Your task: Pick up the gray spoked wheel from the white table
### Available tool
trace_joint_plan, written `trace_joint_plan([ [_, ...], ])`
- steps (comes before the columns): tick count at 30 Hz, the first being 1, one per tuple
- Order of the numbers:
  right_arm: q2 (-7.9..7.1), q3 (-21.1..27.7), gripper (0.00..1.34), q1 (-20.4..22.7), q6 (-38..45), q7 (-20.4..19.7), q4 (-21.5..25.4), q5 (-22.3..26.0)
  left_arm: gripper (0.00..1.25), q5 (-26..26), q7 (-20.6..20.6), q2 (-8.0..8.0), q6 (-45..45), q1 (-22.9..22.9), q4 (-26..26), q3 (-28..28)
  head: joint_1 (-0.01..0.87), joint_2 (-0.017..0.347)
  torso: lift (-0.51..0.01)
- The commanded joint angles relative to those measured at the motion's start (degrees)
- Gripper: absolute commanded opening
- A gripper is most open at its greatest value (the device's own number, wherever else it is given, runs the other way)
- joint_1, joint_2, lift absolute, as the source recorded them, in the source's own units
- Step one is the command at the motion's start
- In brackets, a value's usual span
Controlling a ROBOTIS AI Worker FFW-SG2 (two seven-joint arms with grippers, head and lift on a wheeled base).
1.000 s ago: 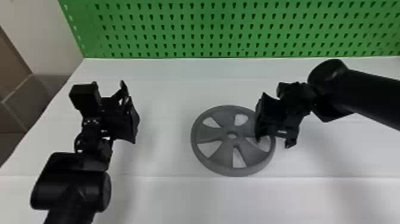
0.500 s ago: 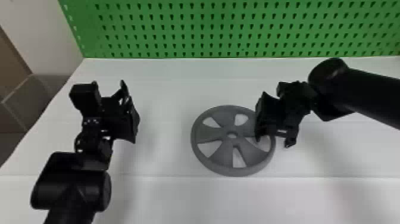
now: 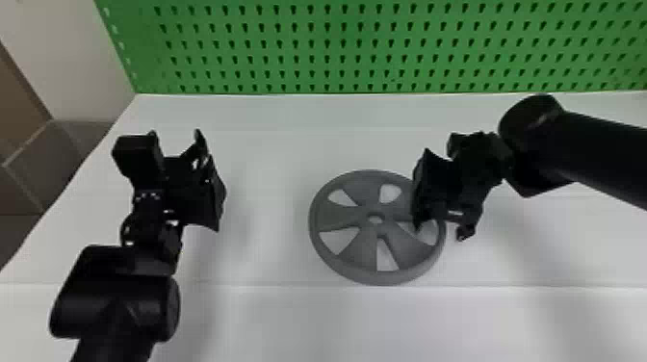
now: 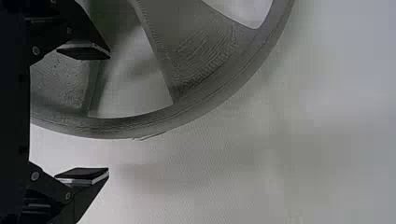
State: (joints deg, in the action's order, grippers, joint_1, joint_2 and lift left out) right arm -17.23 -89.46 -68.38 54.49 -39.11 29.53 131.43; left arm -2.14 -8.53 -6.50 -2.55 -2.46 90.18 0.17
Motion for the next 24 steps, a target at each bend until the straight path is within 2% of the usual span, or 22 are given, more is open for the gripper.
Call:
trace_joint_plan([
  [1, 0.0, -0.36, 0.71, -0.17, 0.09, 0.0, 0.0, 0.06, 0.76, 0.03, 0.0, 0.0, 0.0, 0.0, 0.0, -0.09, 0.779, 0.074, -0.079],
  [7, 0.0, -0.8, 0.68, -0.26, 0.17, 0.0, 0.0, 0.06, 0.76, 0.03, 0.0, 0.0, 0.0, 0.0, 0.0, -0.09, 0.779, 0.074, -0.079],
  [13, 0.0, -1.06, 0.59, -0.35, 0.97, -0.09, -0.18, 0.23, 0.76, 0.12, 0.0, 0.0, 0.0, 0.0, 0.0, -0.17, 0.779, 0.074, -0.079],
  [24, 0.18, -1.68, 0.59, -0.7, 1.58, -0.18, -0.35, -0.38, 0.76, 0.29, 0.0, 0.0, 0.0, 0.0, 0.0, -0.17, 0.779, 0.074, -0.079],
])
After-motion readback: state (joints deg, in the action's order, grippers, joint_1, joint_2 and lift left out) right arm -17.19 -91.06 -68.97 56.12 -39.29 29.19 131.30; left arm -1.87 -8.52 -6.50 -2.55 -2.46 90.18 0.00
